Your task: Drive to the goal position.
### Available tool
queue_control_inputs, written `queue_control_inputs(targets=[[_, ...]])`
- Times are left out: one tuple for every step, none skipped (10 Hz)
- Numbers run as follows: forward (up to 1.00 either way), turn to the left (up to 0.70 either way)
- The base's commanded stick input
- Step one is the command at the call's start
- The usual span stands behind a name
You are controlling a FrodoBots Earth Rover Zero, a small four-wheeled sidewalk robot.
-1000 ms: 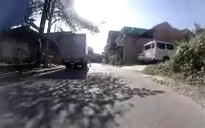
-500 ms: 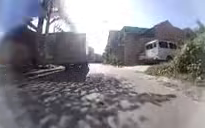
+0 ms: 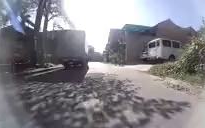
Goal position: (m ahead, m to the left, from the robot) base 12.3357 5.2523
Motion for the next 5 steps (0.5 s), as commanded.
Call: queue_control_inputs(targets=[[0.7,0.0],[0.7,0.0],[0.7,0.0],[0.7,0.0],[0.7,0.0]])
